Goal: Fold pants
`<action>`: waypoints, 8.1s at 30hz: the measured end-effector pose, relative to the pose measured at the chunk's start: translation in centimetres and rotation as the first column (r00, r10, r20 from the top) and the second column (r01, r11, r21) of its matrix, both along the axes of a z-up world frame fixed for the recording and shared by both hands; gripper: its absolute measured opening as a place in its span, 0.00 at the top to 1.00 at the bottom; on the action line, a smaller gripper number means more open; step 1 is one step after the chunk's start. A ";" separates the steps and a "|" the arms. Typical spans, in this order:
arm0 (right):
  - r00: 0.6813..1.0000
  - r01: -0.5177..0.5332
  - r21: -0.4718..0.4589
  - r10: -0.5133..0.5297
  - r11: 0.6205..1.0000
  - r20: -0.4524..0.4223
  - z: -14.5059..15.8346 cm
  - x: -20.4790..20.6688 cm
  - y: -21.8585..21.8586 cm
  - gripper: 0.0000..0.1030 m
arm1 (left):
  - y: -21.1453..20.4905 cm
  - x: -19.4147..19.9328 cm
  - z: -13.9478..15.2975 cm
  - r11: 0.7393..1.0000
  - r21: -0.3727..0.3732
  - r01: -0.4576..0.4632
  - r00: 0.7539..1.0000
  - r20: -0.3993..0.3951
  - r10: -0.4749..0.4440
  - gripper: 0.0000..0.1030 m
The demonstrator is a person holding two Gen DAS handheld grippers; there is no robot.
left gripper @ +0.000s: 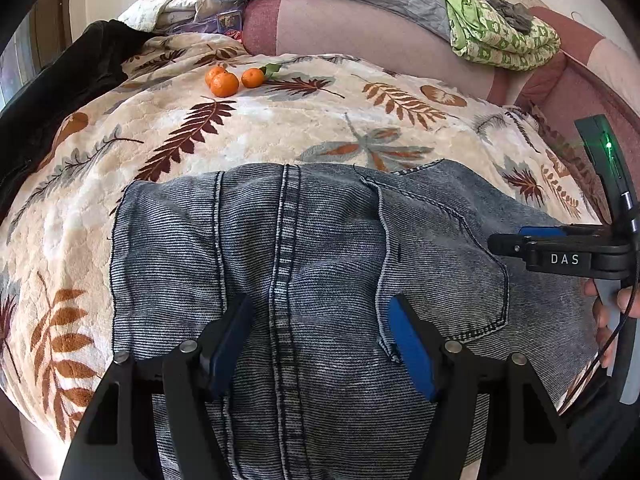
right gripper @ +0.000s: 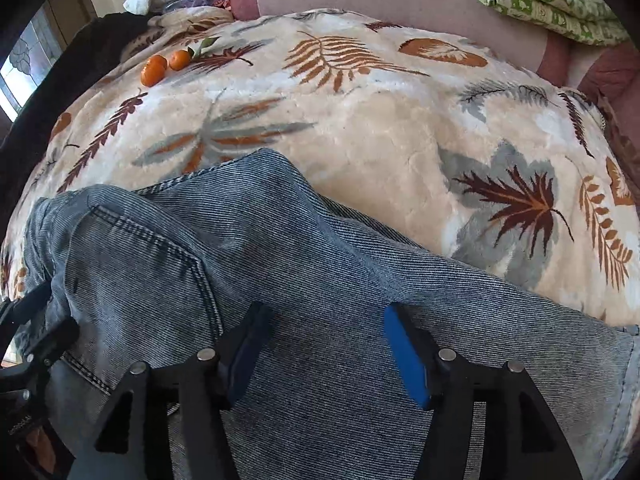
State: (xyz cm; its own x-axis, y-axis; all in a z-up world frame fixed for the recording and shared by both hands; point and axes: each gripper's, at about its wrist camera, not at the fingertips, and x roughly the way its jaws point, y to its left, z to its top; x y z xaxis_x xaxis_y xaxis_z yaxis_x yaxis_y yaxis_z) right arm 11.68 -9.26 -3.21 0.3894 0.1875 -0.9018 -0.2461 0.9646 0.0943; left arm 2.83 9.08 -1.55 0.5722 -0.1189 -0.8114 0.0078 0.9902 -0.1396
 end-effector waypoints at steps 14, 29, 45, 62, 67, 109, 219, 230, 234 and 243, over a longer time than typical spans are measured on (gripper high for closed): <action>1.000 0.014 -0.021 -0.013 1.000 0.019 -0.2 -1.1 -0.9 0.31 | 0.0 -0.1 0.0 1.000 0.005 0.000 1.000 0.002 0.000 0.31; 0.981 0.132 -0.109 -0.114 0.985 0.155 3.0 -6.3 -6.1 0.30 | -0.6 0.0 0.1 1.000 0.020 -0.023 1.000 0.008 0.023 0.28; 0.905 0.315 -0.075 -0.275 0.946 0.325 4.9 -10.7 -13.8 0.30 | -1.7 -0.2 -0.2 0.993 0.078 -0.088 0.994 0.068 0.083 0.24; 0.857 0.384 -0.074 -0.325 0.920 0.399 5.4 -13.4 -17.5 0.30 | -2.8 -0.5 -0.4 0.981 0.160 -0.110 0.989 0.119 0.092 0.23; 0.843 0.405 -0.082 -0.337 0.911 0.419 5.6 -14.0 -18.4 0.29 | -3.0 -0.5 -0.5 0.979 0.170 -0.114 0.987 0.129 0.093 0.23; 0.623 0.722 0.595 -0.705 0.352 -0.339 -6.4 -17.0 -40.6 0.70 | -29.2 2.3 -1.2 0.949 0.145 0.281 0.960 -0.045 -0.277 0.20; 0.978 0.207 0.749 -0.116 0.630 -0.173 0.8 -0.8 -20.1 0.25 | -17.2 -2.8 -1.3 0.984 0.109 0.139 0.988 -0.087 -0.130 0.10; 0.985 0.169 0.742 -0.128 0.649 -0.112 0.2 -5.2 -20.5 0.22 | -15.3 -3.7 1.0 0.996 0.042 0.080 0.996 -0.031 -0.079 0.09; 0.988 0.154 0.749 -0.092 0.645 -0.124 -0.6 -9.9 -19.6 0.21 | -13.7 -5.1 2.3 0.997 0.079 0.026 1.000 -0.002 -0.026 0.09; 0.990 0.136 0.683 -0.128 0.718 -0.062 -1.0 -11.0 -17.4 0.18 | -9.1 -7.1 3.8 0.987 0.113 -0.115 0.993 0.026 0.112 0.09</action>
State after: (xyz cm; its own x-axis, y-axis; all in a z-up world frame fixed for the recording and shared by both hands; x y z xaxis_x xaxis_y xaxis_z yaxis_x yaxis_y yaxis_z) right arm 0.67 -26.68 -4.22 0.4495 0.7019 -0.5526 -0.1167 0.6594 0.7427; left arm -4.31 0.02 2.21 0.5923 0.0406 -0.8047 -0.1040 0.9942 -0.0265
